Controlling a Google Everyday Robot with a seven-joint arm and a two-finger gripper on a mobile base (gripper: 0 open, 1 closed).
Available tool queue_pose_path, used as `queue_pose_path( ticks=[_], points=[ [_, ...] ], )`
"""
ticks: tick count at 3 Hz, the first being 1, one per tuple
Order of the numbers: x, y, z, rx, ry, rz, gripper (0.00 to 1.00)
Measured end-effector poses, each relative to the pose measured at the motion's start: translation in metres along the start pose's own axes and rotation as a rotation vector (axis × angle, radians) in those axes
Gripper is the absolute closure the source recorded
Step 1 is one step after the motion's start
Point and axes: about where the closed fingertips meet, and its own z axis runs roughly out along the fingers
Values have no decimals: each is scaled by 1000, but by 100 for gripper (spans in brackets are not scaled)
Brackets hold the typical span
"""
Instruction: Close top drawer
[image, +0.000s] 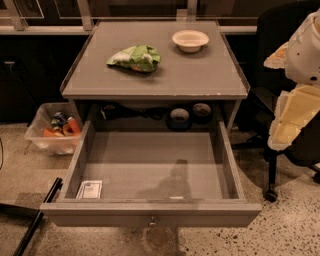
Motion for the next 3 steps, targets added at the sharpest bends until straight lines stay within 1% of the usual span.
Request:
queue_pose_path(
  ticks=[1,2,3],
  points=[
    [0,0,0,0,0,0,0],
    [-4,4,7,1,-24,-5,0],
    [-22,27,29,-14,-92,-22,0]
  ],
)
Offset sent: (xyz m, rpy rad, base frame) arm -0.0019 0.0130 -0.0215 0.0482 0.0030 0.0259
